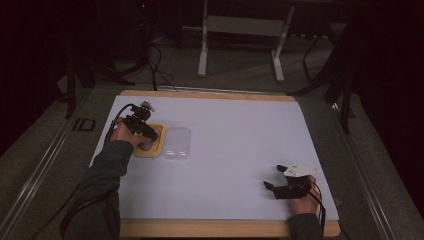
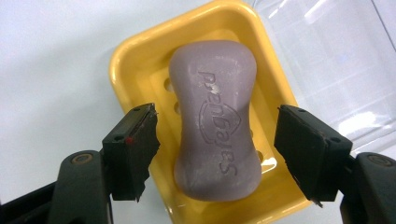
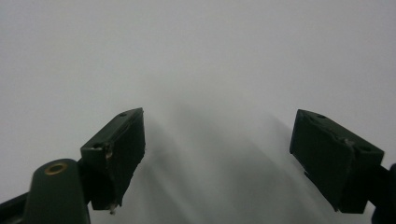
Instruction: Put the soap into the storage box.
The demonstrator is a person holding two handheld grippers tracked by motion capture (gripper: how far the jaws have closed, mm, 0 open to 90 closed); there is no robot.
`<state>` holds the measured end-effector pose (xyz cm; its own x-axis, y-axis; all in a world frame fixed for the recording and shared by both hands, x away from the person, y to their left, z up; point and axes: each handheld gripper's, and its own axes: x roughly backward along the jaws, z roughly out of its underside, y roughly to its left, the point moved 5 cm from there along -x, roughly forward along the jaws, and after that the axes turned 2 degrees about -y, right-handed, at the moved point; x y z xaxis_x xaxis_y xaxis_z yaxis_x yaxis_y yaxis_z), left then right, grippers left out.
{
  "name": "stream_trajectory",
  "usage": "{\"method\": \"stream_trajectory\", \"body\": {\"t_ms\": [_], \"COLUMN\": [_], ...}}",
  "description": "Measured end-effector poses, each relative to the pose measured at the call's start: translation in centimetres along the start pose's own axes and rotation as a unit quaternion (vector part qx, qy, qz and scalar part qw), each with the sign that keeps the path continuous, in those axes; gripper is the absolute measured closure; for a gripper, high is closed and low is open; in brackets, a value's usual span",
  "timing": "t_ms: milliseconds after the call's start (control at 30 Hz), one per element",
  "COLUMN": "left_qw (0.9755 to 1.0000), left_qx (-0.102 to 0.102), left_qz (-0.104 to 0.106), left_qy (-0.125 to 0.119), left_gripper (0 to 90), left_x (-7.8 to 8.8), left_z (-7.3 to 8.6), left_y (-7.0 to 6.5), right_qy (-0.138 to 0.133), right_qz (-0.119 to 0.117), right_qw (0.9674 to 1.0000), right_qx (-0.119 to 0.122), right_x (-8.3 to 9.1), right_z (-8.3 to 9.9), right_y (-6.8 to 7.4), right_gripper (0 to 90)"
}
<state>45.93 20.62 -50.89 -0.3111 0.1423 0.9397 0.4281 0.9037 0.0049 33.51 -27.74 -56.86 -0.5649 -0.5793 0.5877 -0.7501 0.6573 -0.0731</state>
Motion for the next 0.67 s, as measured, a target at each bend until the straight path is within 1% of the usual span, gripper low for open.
{"method": "stream_trajectory", "body": {"t_ms": [67,167,200,233,267,300,367,400,533,667], "left_qw": [1.0,0.9999,0.9997,0.9996,0.9993,0.9984,0.9984,0.9977,0.9963,0.9947], "left_qx": [-0.007,-0.013,-0.02,-0.021,-0.026,-0.034,-0.034,-0.041,-0.06,-0.079], "left_qz": [-0.005,-0.003,0.0,0.005,0.013,0.027,0.027,0.032,0.042,0.04], "left_qy": [-0.004,-0.01,-0.016,-0.017,-0.022,-0.035,-0.035,-0.043,-0.045,-0.053], "left_gripper": [30.4,30.3,30.3,29.8,29.7,29.7,29.7,29.7,29.9,29.9], "left_x": [0.3,0.6,0.8,0.9,1.1,1.3,1.3,1.6,1.9,2.3], "left_z": [0.0,-0.1,-0.1,-0.1,-0.1,-0.2,-0.2,-0.3,-0.2,-0.4], "left_y": [-0.1,-0.2,-0.4,-0.6,-0.8,-1.2,-1.2,-1.7,-2.7,-3.8], "right_qy": [0.0,0.001,0.002,0.003,0.003,0.003,0.003,0.003,0.004,0.006], "right_qz": [0.002,0.003,0.004,0.005,0.005,0.005,0.006,0.006,0.007,0.007], "right_qw": [1.0,1.0,1.0,1.0,1.0,1.0,1.0,1.0,1.0,1.0], "right_qx": [-0.001,0.001,-0.001,-0.001,-0.001,-0.001,-0.001,-0.001,0.0,0.001], "right_x": [0.0,0.0,0.0,0.0,0.0,-0.1,-0.1,-0.1,-0.1,-0.1], "right_z": [0.0,0.0,0.0,0.0,0.0,0.0,0.0,0.0,0.0,0.0], "right_y": [0.0,0.0,0.0,0.0,0.0,0.0,0.0,0.0,0.0,0.0], "right_gripper": [18.0,17.9,17.9,18.0,18.0,18.0,18.0,17.9,18.0,17.9]}}
